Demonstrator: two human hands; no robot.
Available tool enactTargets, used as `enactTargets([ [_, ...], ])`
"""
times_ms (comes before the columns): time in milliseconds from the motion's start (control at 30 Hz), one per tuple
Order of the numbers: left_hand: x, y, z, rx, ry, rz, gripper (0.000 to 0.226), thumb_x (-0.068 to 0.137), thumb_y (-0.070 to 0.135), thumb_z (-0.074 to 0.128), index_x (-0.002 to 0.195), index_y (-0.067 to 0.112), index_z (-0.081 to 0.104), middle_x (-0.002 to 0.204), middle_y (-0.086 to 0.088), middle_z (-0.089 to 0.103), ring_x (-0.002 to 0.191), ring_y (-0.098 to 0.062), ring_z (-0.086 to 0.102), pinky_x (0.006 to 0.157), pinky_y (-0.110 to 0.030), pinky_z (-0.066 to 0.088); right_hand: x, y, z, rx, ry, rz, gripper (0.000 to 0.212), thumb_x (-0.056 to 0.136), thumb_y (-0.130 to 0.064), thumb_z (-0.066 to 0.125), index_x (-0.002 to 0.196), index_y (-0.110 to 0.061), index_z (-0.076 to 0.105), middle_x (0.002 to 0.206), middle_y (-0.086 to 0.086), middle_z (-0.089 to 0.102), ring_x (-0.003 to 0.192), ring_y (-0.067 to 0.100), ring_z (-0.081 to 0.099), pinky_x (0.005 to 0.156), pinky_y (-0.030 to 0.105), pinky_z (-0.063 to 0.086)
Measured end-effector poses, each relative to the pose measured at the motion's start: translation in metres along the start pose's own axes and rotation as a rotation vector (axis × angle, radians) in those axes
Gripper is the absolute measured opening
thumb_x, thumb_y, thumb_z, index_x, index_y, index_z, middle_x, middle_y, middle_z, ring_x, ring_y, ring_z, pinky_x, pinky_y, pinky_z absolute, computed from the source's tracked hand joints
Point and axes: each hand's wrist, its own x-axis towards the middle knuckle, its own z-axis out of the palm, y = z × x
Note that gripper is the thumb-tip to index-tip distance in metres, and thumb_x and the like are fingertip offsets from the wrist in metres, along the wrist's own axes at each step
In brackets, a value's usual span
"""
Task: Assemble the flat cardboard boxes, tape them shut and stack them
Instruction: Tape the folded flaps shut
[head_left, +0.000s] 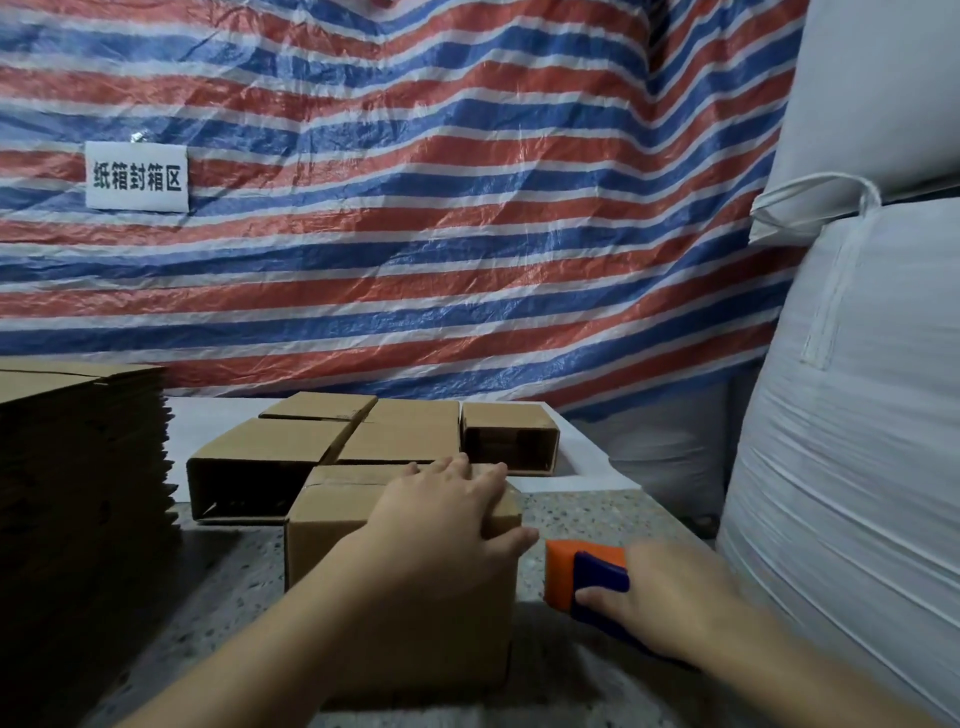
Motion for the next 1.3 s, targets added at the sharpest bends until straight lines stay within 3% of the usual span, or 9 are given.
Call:
enactTargets([
  [367,-0.005,0.004,-0.006,0.009,-0.012,-0.007,0.081,0.088,0.079,0.027,0.155,0.034,0.016,0.16,-0.008,0.028,0.146,-0.027,0.028,0.117,-0.047,0.028,-0.03,-0.015,0.022,0.009,0.043,0.147,0.076,0.086,-0.086,0.024,0.106,-0.025,0.064,0.108,-0.002,0.07,0.1,0.018,0.066,0.082,0.034,0.048],
  [533,-0.008,0.008,-0.011,-0.001,-0.026,-0.002,0.078,0.091,0.075,0.031,0.154,0.032,0.019,0.159,-0.009,0.029,0.145,-0.027,0.029,0.117,-0.048,0.029,-0.006,-0.032,-0.025,0.342,0.42,0.06,0.067,0.091,-0.071,0.014,0.101,-0.023,0.061,0.101,-0.005,0.061,0.09,0.009,0.056,0.079,0.033,0.051],
  [600,-0.009,0.01,-0.012,0.007,-0.025,-0.005,0.077,0.092,0.074,0.031,0.154,0.031,0.02,0.158,-0.009,0.031,0.144,-0.027,0.03,0.116,-0.048,0.03,0.009,-0.049,-0.045,0.732,0.288,0.101,0.066,0.094,-0.069,0.018,0.086,-0.019,0.06,0.083,-0.002,0.061,0.076,0.012,0.058,0.07,0.035,0.051],
  [667,-0.009,0.01,-0.013,0.023,-0.02,-0.008,0.076,0.093,0.072,0.031,0.155,0.03,0.02,0.158,-0.009,0.032,0.144,-0.026,0.031,0.116,-0.047,0.03,0.023,-0.065,-0.058,1.142,-0.13,0.228,0.068,0.099,-0.069,0.024,0.088,-0.014,0.062,0.086,0.007,0.065,0.078,0.019,0.062,0.066,0.033,0.049],
  [767,-0.009,0.01,-0.015,0.045,-0.019,-0.003,0.075,0.094,0.07,0.031,0.156,0.029,0.018,0.159,-0.011,0.029,0.146,-0.027,0.027,0.117,-0.047,0.027,0.031,-0.074,-0.053,1.377,-0.451,0.297,0.065,0.098,-0.071,0.032,0.089,-0.012,0.059,0.078,0.006,0.062,0.071,0.017,0.056,0.06,0.028,0.041],
  [867,-0.008,0.01,-0.014,0.035,-0.027,-0.003,0.077,0.094,0.071,0.032,0.156,0.029,0.016,0.16,-0.01,0.027,0.147,-0.026,0.025,0.118,-0.048,0.025,0.032,-0.08,-0.041,1.486,-0.46,0.295,0.058,0.1,-0.065,0.039,0.088,-0.014,0.064,0.062,0.0,0.061,0.059,0.013,0.05,0.056,0.026,0.039],
  [1033,-0.006,0.008,-0.012,0.016,-0.027,-0.001,0.08,0.093,0.071,0.034,0.157,0.029,0.012,0.161,-0.008,0.026,0.148,-0.026,0.024,0.119,-0.049,0.025,0.031,-0.091,-0.031,1.518,-0.277,0.301,0.04,0.101,-0.05,0.05,0.117,-0.018,0.068,0.106,0.01,0.075,0.105,0.028,0.067,0.082,0.037,0.053],
  [1133,-0.006,0.008,-0.01,0.015,-0.015,0.004,0.081,0.092,0.071,0.035,0.157,0.028,0.013,0.16,-0.009,0.028,0.147,-0.026,0.025,0.118,-0.048,0.026,0.027,-0.095,-0.027,1.592,-0.286,0.342,0.04,0.1,-0.05,0.053,0.107,-0.015,0.073,0.102,0.008,0.077,0.105,0.027,0.068,0.088,0.039,0.053],
  [1300,-0.006,0.007,-0.01,0.026,-0.008,0.02,0.084,0.09,0.071,0.039,0.157,0.027,0.014,0.157,-0.008,0.032,0.145,-0.025,0.029,0.117,-0.048,0.027,0.022,-0.097,-0.015,1.636,-0.347,0.332,0.053,0.098,-0.055,0.053,0.072,-0.017,0.079,0.074,0.007,0.072,0.083,0.026,0.066,0.068,0.03,0.047],
])
